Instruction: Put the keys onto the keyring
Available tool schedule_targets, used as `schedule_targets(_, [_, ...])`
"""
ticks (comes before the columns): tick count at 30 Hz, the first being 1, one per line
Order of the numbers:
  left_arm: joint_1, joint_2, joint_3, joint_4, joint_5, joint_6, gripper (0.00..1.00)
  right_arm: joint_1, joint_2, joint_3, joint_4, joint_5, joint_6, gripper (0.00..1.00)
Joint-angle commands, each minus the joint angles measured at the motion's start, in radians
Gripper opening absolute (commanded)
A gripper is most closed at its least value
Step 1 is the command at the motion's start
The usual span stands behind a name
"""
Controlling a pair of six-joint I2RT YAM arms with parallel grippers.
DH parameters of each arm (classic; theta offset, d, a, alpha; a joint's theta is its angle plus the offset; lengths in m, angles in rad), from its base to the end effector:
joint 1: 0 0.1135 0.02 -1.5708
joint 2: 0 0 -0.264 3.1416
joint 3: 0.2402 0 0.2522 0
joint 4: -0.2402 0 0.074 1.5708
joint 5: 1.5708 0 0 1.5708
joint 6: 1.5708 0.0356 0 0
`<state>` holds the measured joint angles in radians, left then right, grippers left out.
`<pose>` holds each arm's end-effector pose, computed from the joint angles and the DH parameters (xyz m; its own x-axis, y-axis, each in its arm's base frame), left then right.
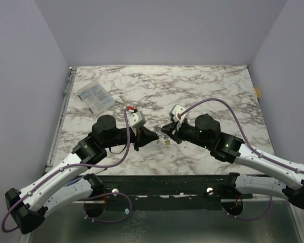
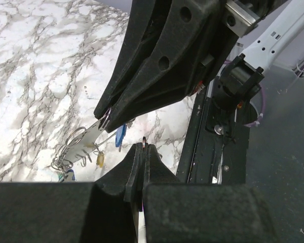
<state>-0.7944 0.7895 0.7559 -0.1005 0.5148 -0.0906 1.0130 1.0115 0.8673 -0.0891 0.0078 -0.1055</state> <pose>0.1171 -0.1442 0.3386 -0.1804 0.0713 -0.9810 0.9505 0.2693 -0.1552 0.1260 0.2014 0.3361 -0.0328 -0.2515 -0.9673 -0.8526 0.5121 -0.1042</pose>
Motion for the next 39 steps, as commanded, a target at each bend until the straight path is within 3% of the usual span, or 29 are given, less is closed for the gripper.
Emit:
schedule_targets(1, [-0.006, 0.019, 0.002, 0.058, 0.016, -0.028, 0.00, 0.019, -0.014, -0.014, 0.065, 0.012, 0.000, 0.01])
schedule_targets(39, [-0.006, 0.044, -0.021, 0.068, -0.064, -0.100, 0.00, 0.041, -0.029, -0.017, 0.028, 0.046, 0.001, 0.01])
